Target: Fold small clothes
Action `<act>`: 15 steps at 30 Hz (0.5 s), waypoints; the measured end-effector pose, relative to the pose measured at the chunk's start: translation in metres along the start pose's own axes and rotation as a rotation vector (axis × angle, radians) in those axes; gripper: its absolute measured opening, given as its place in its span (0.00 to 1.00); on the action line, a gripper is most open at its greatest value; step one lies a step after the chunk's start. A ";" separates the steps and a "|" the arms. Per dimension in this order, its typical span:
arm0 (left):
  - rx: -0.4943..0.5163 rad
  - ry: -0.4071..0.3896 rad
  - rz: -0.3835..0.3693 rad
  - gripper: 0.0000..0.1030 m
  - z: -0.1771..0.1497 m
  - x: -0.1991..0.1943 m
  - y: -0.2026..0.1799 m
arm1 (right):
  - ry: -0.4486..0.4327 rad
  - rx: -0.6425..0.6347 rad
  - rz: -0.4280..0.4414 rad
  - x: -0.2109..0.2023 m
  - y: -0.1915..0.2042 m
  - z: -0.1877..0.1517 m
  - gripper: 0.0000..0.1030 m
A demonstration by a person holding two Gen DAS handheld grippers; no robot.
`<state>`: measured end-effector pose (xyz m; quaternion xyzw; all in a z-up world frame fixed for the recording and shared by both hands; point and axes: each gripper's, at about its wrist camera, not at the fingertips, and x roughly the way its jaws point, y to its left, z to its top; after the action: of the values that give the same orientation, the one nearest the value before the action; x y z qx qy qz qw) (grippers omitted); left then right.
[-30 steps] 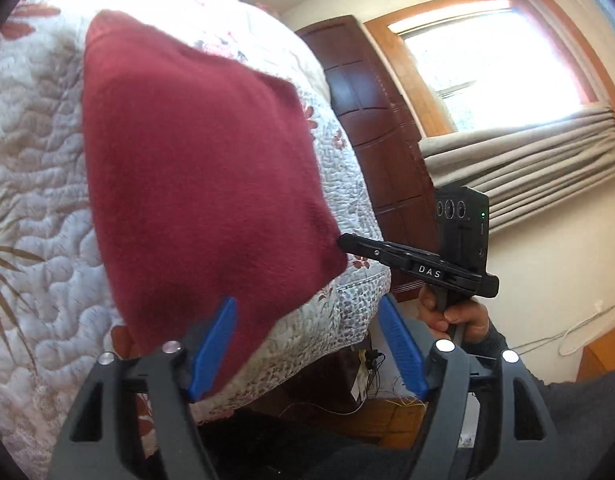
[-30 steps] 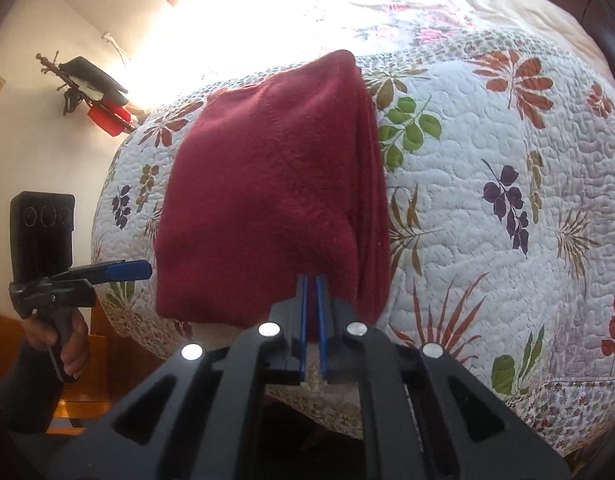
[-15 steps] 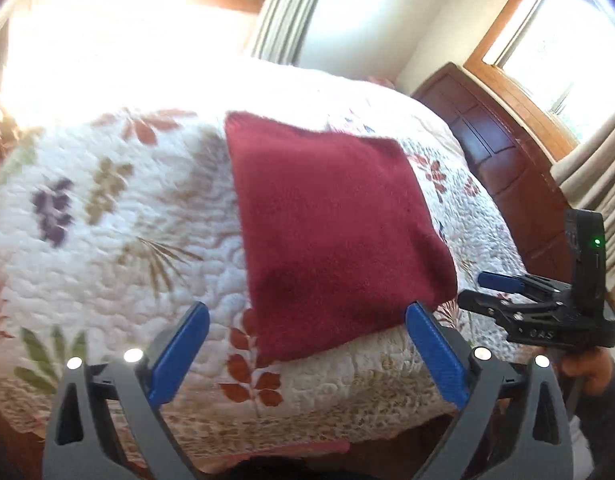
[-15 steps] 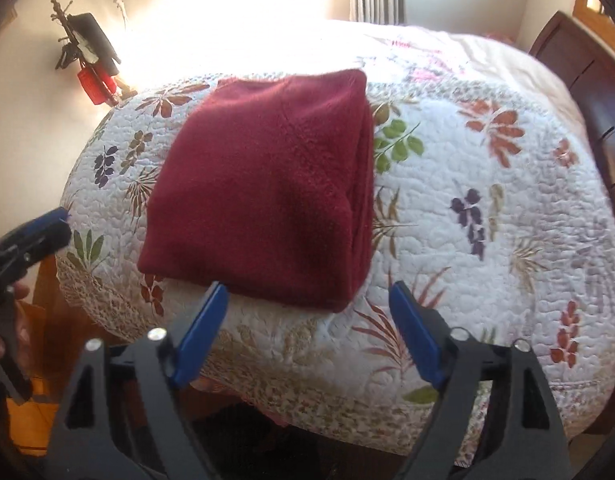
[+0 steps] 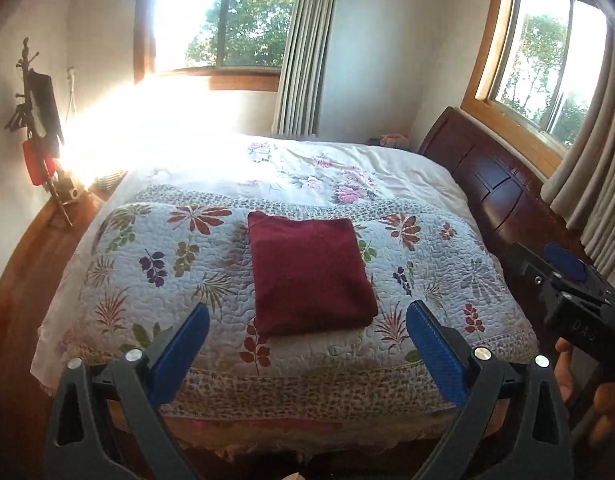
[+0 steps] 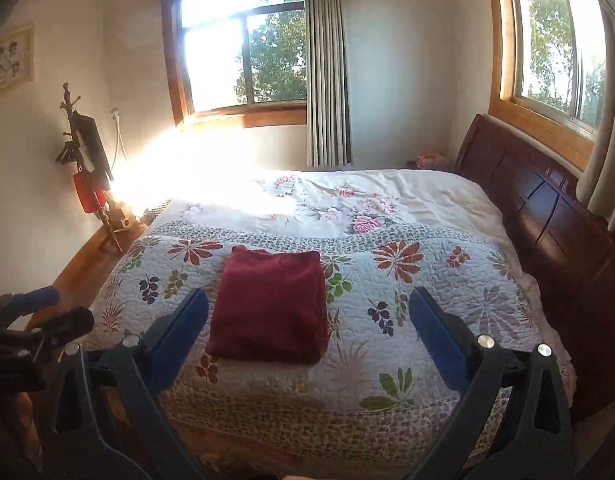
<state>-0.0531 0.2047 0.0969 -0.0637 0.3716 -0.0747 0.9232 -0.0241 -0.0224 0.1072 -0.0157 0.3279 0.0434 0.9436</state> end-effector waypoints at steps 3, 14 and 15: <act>-0.003 0.105 0.097 0.96 -0.020 0.021 -0.006 | 0.136 -0.004 -0.041 0.017 0.003 -0.020 0.97; -0.068 0.127 0.081 0.96 -0.042 -0.001 -0.007 | 0.218 -0.011 -0.030 0.009 0.019 -0.050 0.97; -0.067 0.126 0.086 0.96 -0.043 -0.002 -0.006 | 0.214 -0.011 -0.028 0.007 0.020 -0.050 0.97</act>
<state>-0.0851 0.1961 0.0687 -0.0738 0.4338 -0.0264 0.8976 -0.0517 -0.0049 0.0635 -0.0299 0.4263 0.0300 0.9036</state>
